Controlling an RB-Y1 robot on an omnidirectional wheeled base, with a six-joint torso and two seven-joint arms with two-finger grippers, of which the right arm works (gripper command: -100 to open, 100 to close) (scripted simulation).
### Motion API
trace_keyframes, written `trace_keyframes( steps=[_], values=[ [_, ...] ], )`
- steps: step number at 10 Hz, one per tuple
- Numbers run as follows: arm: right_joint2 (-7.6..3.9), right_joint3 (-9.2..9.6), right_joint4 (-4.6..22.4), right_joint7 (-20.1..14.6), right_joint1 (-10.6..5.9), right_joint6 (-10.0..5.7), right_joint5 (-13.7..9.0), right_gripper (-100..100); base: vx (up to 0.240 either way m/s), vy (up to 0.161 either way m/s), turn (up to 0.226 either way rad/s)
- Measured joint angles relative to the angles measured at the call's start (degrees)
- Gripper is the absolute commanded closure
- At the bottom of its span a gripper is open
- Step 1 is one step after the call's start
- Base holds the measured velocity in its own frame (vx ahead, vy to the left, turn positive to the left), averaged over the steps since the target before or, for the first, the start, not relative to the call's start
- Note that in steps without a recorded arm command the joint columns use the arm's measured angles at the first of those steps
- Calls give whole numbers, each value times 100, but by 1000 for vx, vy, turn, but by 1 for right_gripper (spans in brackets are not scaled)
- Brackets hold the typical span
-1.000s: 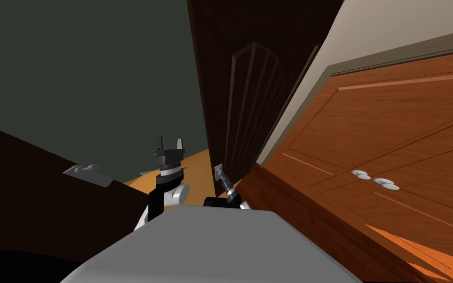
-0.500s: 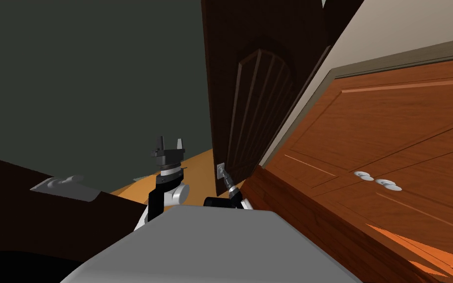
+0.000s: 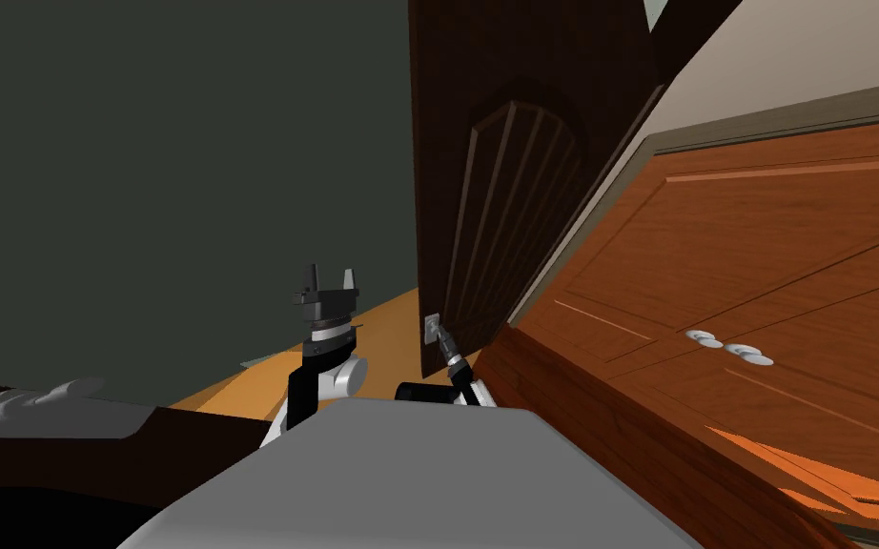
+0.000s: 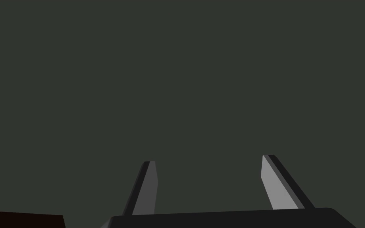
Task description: Push the door open
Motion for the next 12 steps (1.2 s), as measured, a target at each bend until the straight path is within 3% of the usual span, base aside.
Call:
trace_keyframes(
  steps=[1,2,8,12],
  values=[
    [20,-97,-14,24,-23,41,-37,100,122,141,-118],
    [61,-191,11,52,-64,65,-69,-100,-95,30,-76],
    [36,-80,-271,-63,246,9,-7,-100,-210,-31,-32],
    [13,-128,-169,-25,140,2,-45,-100,151,73,21]
  ],
)
